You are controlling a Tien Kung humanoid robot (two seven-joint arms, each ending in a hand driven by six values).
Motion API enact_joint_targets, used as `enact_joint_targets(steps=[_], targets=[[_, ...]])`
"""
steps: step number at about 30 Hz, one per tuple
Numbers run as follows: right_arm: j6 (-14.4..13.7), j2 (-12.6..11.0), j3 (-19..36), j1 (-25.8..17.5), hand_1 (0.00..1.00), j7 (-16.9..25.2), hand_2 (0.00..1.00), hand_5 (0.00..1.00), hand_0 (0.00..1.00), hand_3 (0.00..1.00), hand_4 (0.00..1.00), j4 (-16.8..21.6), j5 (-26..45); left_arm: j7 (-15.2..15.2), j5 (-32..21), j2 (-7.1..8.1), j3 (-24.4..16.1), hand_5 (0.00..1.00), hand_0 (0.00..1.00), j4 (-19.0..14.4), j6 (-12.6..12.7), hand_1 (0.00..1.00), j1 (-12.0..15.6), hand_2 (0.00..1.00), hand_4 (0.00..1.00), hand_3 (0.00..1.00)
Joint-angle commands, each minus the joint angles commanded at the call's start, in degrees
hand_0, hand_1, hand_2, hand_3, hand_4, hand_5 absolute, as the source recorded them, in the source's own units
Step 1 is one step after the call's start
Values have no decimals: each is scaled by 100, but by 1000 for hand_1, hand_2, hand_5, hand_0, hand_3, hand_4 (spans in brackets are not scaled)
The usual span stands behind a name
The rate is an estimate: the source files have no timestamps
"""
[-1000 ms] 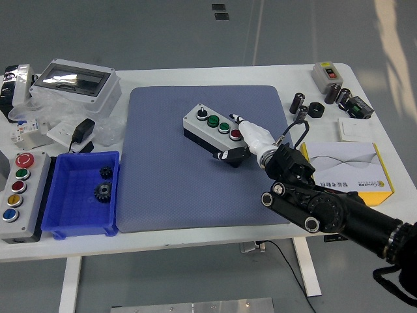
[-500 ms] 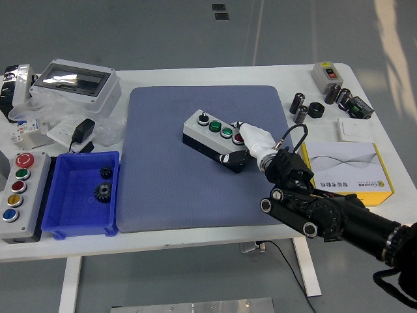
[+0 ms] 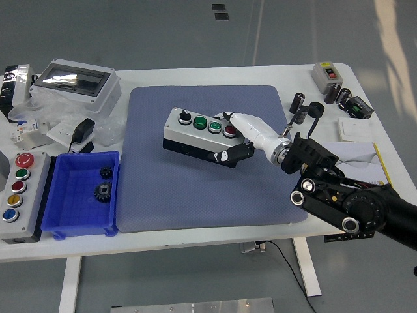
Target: Pick up the button,place it on the desk,press the button,press the button
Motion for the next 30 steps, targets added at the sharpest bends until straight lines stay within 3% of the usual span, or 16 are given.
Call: enact_joint_targets(steps=[3, 5, 13, 14, 19, 20, 25, 26, 30], targets=[[88, -271, -298, 31, 261, 330, 319, 2, 66, 255, 2, 364, 24, -8, 10, -6, 0, 213, 628, 0, -2, 514, -19, 530, 609, 596], [67, -320, -409, 13, 261, 383, 319, 2, 66, 255, 2, 410, -74, -8, 26, -11, -6, 213, 628, 0, -2, 514, -25, 530, 609, 596], [125, -188, -563, -176, 275, 223, 323, 2, 99, 259, 2, -209, -548, 13, 122, -28, -63, 211, 628, 0, 1, 514, -35, 531, 609, 597], [133, -180, -558, -186, 352, 215, 365, 2, 267, 319, 59, -259, -587, 20, 138, -30, -74, 212, 628, 0, 1, 515, -37, 531, 609, 596], [155, -203, -624, -165, 352, 233, 365, 2, 267, 319, 59, -327, -660, 31, 169, -25, -95, 212, 628, 0, 1, 515, -47, 531, 609, 596], [151, -211, -633, -163, 613, 238, 588, 2, 624, 580, 99, -320, -671, 33, 178, -22, -103, 215, 628, 0, 1, 514, -48, 531, 609, 596], [123, -234, -618, -173, 613, 261, 588, 2, 624, 580, 99, -288, -672, 33, 177, -16, -103, 215, 628, 0, 0, 514, -52, 531, 609, 596], [116, -240, -616, -173, 720, 266, 704, 2, 761, 683, 86, -281, -668, 33, 175, -16, -100, 216, 628, 0, -1, 515, -52, 531, 610, 596], [102, -264, -607, -177, 720, 279, 704, 2, 761, 683, 86, -253, -637, 32, 168, -17, -93, 216, 628, 0, -4, 515, -54, 531, 610, 596]])
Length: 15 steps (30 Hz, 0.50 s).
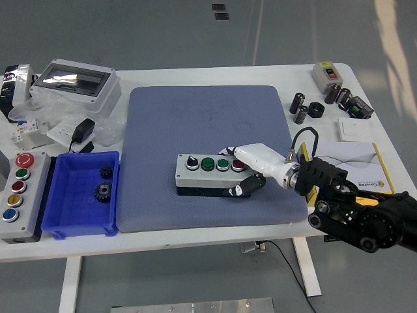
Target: Pick up the button,place it on the desk,press the button,press the button
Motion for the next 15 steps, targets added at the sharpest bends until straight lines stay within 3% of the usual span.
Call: enact_joint_targets(steps=[2, 3, 8, 9, 15], targets=[[4, -13, 7, -1, 720, 7, 704, 2, 761, 683, 86, 25, 34, -2, -3, 2, 3, 216, 628, 0, -1, 515, 0, 531, 610, 596], [10, -18, 11, -3, 848, 11, 841, 2, 914, 831, 285, 38, 61, -3, -4, 3, 4, 218, 628, 0, -2, 515, 0, 531, 610, 596], [192, -63, 130, -16, 848, 89, 841, 2, 914, 831, 285, 158, 531, -7, -7, 11, 10, 218, 628, 0, -3, 515, 0, 531, 610, 596], [225, -70, 166, -17, 878, 105, 863, 2, 959, 886, 365, 172, 601, -8, -10, 13, 14, 219, 628, 0, -4, 515, -2, 531, 611, 596], [329, -95, 276, -29, 884, 185, 866, 2, 967, 893, 373, 220, 833, -12, -19, 26, 20, 220, 628, 0, -4, 515, -11, 531, 610, 595]])
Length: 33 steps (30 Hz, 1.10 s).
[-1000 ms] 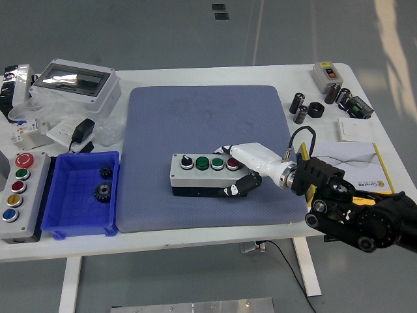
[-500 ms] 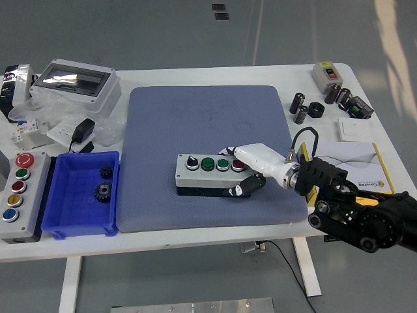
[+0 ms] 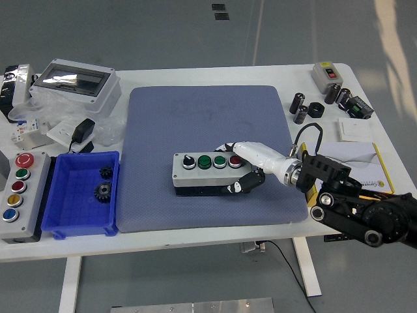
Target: Pick up the button,place it on the desk,press the button,press the button
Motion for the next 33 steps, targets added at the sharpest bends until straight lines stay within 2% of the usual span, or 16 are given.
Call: enact_joint_targets(steps=[33], targets=[[411, -229, 205, -10, 920, 34, 886, 2, 998, 933, 386, 198, 592, 6, 16, 12, 40, 220, 627, 0, -24, 513, -2, 529, 605, 590]])
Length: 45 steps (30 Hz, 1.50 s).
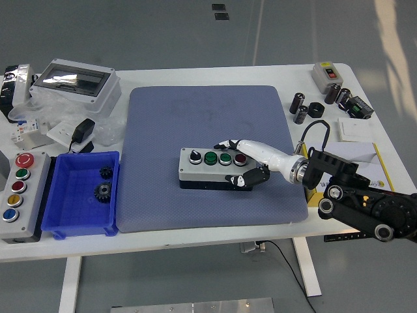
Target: Pick up the button,place it on the desk,press the button,press the button
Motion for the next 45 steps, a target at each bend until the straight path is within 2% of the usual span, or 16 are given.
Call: enact_joint_targets(steps=[8, 13, 17, 22, 26, 27, 32, 33, 35, 38, 39, 44, 45], targets=[[111, -164, 125, 6, 921, 16, 889, 2, 998, 939, 396, 179, 4, 6, 7, -6, 13, 217, 625, 0, -9, 513, -3, 529, 599, 589], [149, -612, 736, -167, 925, -150, 890, 2, 998, 942, 399, 765, 95, 14, -7, -7, 17, 216, 625, 0, -5, 512, 15, 528, 595, 587], [97, -961, 1270, -262, 927, -574, 893, 2, 998, 945, 403, 1257, -142, 19, -24, -10, 20, 215, 625, 0, 0, 512, 34, 527, 593, 586], [749, -1263, 1766, -205, 929, -1234, 896, 2, 998, 948, 414, 1829, -63, 14, -50, -14, 28, 209, 625, 0, 1, 511, 38, 526, 586, 584], [1395, -1288, 1808, 36, 929, -1767, 896, 2, 998, 948, 414, 2036, 428, 16, -66, -8, 32, 209, 625, 0, 2, 511, 34, 526, 586, 584], [1537, -1275, 1774, 107, 815, -1879, 835, 2, 753, 929, 411, 2041, 534, 17, -73, -6, 36, 207, 625, 0, 2, 510, 33, 525, 583, 584], [2222, -1171, 1603, 470, 815, -2415, 835, 2, 753, 929, 411, 2004, 922, 23, -97, 10, 49, 207, 625, 0, 2, 510, 28, 525, 583, 584], [2347, -1146, 1571, 544, 415, -2491, 570, 43, 240, 837, 363, 1984, 943, 26, -97, 15, 48, 207, 625, 0, 3, 510, 28, 525, 583, 584], [2556, -1098, 1504, 683, 415, -2595, 570, 43, 240, 837, 363, 1934, 969, 29, -105, 23, 51, 207, 625, 0, 3, 510, 29, 525, 583, 584], [2688, -1038, 1415, 837, 415, -2678, 570, 43, 240, 837, 363, 1865, 974, 33, -115, 31, 57, 207, 625, 0, 4, 510, 32, 525, 583, 584], [2717, -1010, 1377, 890, 142, -2704, 290, 37, 2, 806, 338, 1831, 975, 36, -118, 33, 59, 205, 625, 0, 4, 511, 33, 526, 584, 585], [2747, -858, 1230, 1032, 142, -2761, 290, 37, 2, 806, 338, 1659, 980, 40, -125, 39, 62, 205, 625, 0, 6, 511, 36, 526, 584, 585], [2746, -813, 1182, 1054, 109, -2768, 236, 23, 2, 818, 282, 1618, 988, 42, -123, 41, 62, 205, 625, 0, 6, 510, 37, 524, 583, 584]])
